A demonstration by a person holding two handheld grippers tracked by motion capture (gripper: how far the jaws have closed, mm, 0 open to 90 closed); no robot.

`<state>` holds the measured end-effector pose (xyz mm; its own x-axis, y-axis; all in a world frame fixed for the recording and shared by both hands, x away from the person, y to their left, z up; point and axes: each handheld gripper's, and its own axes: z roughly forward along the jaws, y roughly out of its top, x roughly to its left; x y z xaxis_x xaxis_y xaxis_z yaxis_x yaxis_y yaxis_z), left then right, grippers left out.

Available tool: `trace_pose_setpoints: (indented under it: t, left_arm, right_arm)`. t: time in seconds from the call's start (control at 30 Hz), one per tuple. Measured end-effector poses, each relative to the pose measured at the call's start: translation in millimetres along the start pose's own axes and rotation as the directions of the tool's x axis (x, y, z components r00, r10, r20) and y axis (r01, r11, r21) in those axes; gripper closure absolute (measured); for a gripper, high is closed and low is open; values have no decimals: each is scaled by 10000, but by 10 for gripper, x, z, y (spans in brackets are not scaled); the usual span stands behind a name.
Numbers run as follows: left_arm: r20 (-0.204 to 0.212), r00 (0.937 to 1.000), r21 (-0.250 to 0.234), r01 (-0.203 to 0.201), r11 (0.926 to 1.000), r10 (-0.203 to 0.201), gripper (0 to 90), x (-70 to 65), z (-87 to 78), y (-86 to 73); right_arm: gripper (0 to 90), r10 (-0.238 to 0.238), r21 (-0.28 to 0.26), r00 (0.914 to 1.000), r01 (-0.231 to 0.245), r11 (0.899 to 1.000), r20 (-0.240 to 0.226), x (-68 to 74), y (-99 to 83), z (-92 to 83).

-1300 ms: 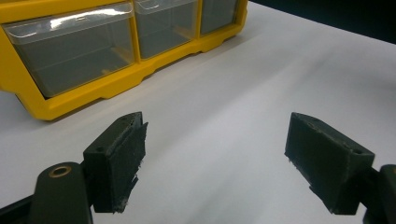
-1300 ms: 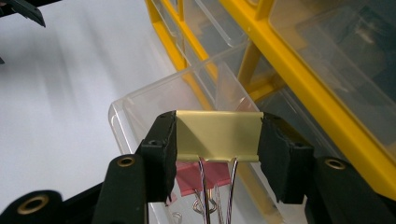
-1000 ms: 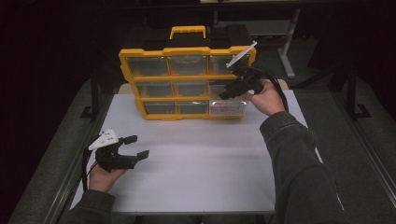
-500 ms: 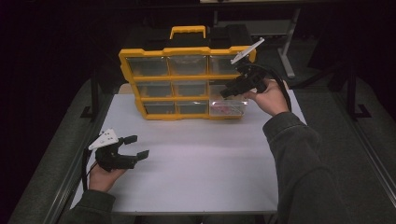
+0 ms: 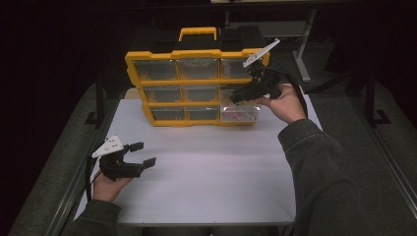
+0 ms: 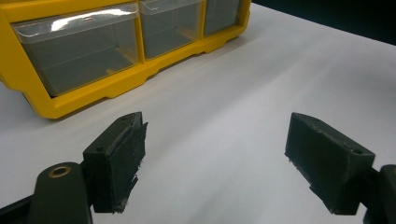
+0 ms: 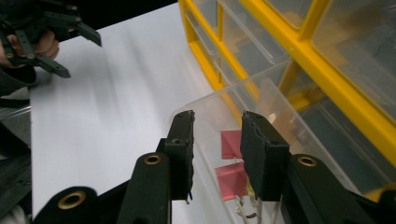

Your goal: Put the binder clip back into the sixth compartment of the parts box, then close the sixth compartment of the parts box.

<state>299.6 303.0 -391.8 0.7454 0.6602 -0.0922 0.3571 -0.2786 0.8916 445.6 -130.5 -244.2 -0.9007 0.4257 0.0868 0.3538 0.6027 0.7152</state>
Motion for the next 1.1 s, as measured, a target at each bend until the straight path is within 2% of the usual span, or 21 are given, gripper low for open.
trace_pose_setpoints:
  t: [0.23,0.33,0.57,0.67,1.1]
  left_arm:
    - [-8,9999,-71,109,9999,-109,200,2,-1,-3]
    - [-15,9999,-69,105,9999,-105,200,1,-1,-4]
    - [-69,9999,-31,75,10000,-76,200,1,-10,-3]
    - [-64,10000,-13,52,10000,-52,200,-1,-9,-3]
    - [-80,9999,100,-84,9999,85,201,-4,3,3]
  right_arm:
    - [713,-57,-253,9991,47,9997,-415,81,-19,-40]
    - [740,1,-194,9971,-15,9998,-763,118,-29,-43]
    - [773,-216,-225,9966,199,9995,-789,203,-47,-54]
    - [778,-214,-378,9961,182,9991,-858,219,-66,-77]
    - [785,-198,-420,9948,157,9990,-996,347,-214,-114]
